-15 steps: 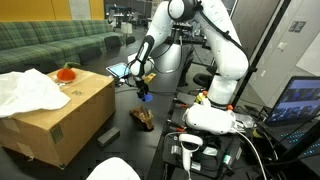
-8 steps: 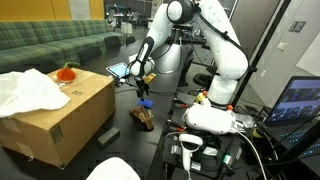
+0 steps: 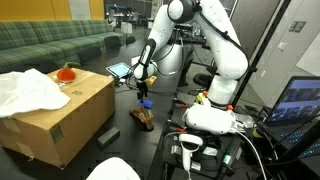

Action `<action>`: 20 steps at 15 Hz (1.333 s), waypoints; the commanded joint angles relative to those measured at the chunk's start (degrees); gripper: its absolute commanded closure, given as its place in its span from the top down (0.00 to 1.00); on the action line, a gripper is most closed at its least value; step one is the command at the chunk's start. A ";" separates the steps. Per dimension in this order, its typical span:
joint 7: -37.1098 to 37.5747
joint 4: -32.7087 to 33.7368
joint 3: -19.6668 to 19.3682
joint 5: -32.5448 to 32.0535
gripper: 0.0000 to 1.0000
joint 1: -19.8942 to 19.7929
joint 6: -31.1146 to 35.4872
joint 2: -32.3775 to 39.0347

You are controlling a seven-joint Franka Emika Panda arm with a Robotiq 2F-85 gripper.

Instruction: Remove the blue object from the box and replace it with the brown toy, remove the orange plush toy and replace it with the gray duster, remove the white plastic from the box and replace it with the towel

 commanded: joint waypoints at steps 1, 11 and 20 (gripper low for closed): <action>-4.89 -7.24 1.86 -1.37 1.00 -1.01 5.42 -5.22; -13.50 -11.62 14.63 6.49 1.00 -6.19 1.82 -11.76; -3.78 -14.92 10.02 6.41 1.00 1.70 4.31 -13.23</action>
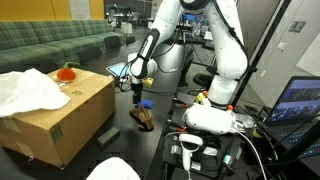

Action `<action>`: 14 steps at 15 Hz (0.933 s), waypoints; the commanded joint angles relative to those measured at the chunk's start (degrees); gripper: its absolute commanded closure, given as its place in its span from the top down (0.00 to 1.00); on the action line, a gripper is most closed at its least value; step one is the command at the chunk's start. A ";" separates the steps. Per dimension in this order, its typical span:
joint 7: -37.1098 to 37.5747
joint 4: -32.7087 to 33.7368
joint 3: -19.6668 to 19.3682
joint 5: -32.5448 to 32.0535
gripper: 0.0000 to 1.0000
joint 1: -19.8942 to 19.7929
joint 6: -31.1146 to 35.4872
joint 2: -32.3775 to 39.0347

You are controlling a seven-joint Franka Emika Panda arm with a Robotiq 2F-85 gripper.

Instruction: Remove the blue object from the box and replace it with the brown toy, remove the orange plush toy and replace it with the gray duster, remove the white plastic from the box and replace it with the towel

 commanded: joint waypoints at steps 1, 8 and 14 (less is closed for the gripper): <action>5.71 -4.04 -4.50 -1.08 1.00 5.05 2.79 -3.33; 10.58 -5.20 -5.68 -0.96 1.00 10.06 2.28 -2.01; 13.00 -5.36 -4.80 0.49 1.00 10.84 2.83 0.53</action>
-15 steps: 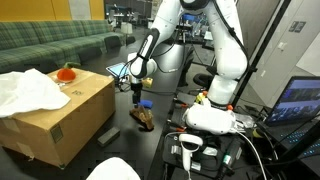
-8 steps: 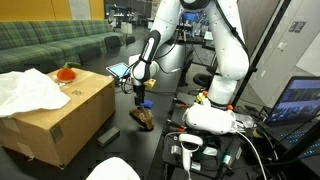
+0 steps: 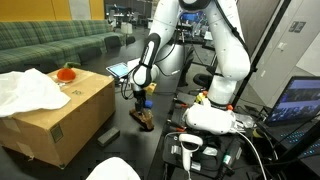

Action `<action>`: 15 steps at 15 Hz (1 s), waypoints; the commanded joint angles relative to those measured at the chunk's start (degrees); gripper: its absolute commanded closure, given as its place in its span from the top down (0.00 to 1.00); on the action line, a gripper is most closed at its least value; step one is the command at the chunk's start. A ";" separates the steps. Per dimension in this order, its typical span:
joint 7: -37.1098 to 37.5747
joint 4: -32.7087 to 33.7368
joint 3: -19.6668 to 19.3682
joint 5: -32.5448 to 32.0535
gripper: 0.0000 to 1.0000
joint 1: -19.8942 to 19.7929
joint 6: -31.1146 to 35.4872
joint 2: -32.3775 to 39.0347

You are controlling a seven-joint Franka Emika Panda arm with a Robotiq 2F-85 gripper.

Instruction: Remove the blue object from the box and replace it with the brown toy, remove the orange plush toy and replace it with the gray duster, remove the white plastic from the box and replace it with the towel

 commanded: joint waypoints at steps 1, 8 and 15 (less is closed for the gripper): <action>1.65 -0.59 0.37 1.23 1.00 0.16 1.56 1.31; 3.46 1.91 -0.27 0.53 1.00 0.88 2.47 5.85; 2.98 5.61 0.10 0.45 1.00 0.06 5.34 11.11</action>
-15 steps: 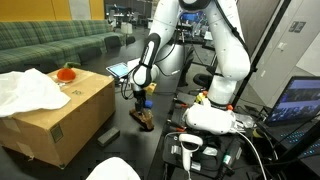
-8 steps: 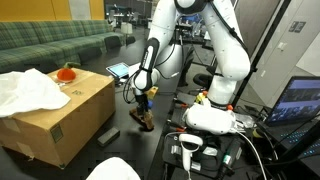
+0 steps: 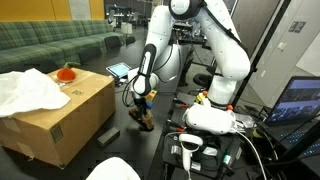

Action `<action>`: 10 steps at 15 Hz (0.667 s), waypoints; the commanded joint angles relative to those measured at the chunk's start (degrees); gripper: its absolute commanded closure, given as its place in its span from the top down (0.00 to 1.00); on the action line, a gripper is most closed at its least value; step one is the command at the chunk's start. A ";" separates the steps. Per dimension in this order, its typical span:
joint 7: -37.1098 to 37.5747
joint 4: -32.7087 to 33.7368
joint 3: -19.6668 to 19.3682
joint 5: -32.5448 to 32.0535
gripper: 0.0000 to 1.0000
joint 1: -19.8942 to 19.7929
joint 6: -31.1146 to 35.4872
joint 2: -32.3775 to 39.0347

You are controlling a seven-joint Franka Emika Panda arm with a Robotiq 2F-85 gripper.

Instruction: Remove the blue object from the box and replace it with the brown toy, remove the orange plush toy and replace it with the gray duster, remove the white plastic from the box and replace it with the towel

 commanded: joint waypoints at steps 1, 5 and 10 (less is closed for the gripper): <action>0.71 3.21 -0.22 0.19 1.00 0.12 1.31 3.63; 0.96 5.55 -0.32 0.49 1.00 -0.76 0.33 5.66; 0.81 6.64 0.20 0.80 0.65 -2.13 0.02 6.73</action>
